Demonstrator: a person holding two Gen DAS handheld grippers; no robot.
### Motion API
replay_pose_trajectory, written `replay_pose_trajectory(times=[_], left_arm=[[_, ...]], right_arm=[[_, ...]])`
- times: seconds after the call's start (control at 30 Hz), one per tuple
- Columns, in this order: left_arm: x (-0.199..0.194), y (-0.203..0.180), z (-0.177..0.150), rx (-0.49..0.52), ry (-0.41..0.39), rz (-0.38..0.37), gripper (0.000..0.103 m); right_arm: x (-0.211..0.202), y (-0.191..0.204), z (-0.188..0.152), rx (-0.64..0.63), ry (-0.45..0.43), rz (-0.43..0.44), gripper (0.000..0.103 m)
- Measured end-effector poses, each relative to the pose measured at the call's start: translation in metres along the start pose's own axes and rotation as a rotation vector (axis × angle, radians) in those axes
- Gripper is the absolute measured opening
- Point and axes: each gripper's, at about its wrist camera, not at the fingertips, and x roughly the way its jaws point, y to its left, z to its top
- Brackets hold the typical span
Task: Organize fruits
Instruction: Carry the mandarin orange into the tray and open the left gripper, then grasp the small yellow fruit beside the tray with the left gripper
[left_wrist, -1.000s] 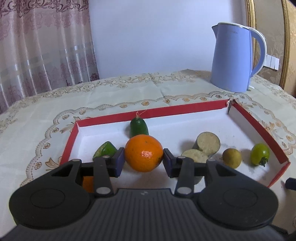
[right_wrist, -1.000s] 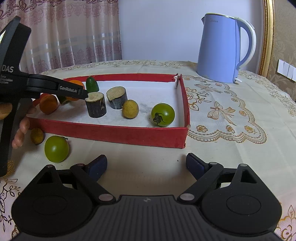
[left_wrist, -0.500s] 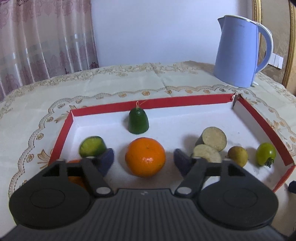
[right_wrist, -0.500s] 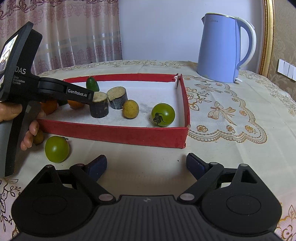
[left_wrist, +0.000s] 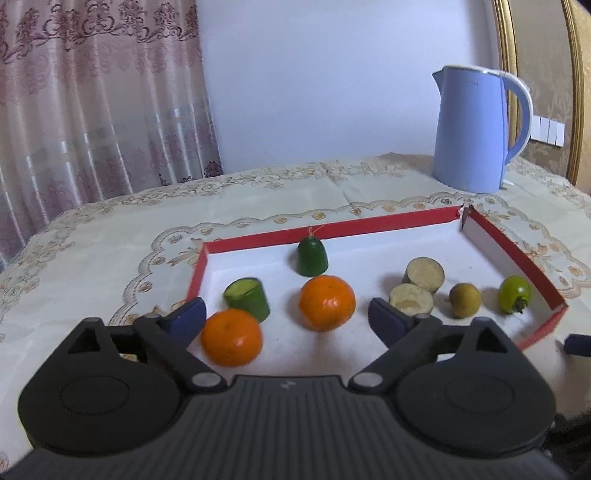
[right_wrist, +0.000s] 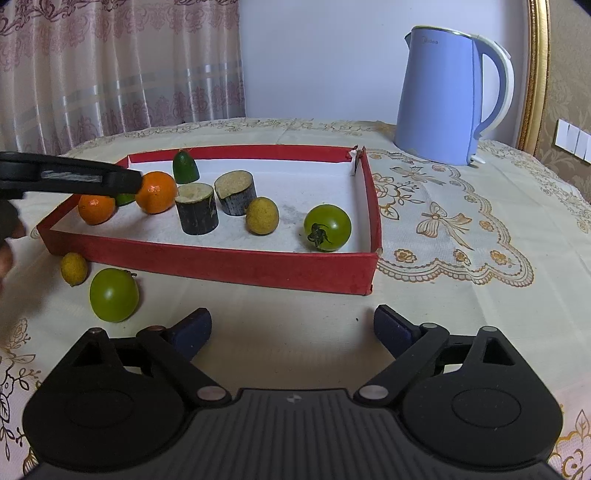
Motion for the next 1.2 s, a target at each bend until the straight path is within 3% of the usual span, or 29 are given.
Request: replay_pose_trajectory(times=[0.37,0.4,0.93,1.2], left_arm=[[-0.04,0.018,-0.022,-0.06,0.008,-0.02,0.101],[-0.042,0.021,-0.025,-0.068,0.012,-0.023,0.101],[-0.076,0.063,-0.065,-0.173,0.047,-0.058,0.103],[-0.076,0.047,-0.065,-0.111,0.034,-0.067,0.103]], right_arm=[[-0.001,0.0,0.0,-0.002,0.001,0.0,0.098],[-0.001,0.0,0.0,-0.002,0.003,-0.004,0.103],[0.0,-0.002,-0.001,0.009,0.009,-0.012,0.103],[0.0,-0.002,-0.001,0.009,0.009,-0.012,0.103]])
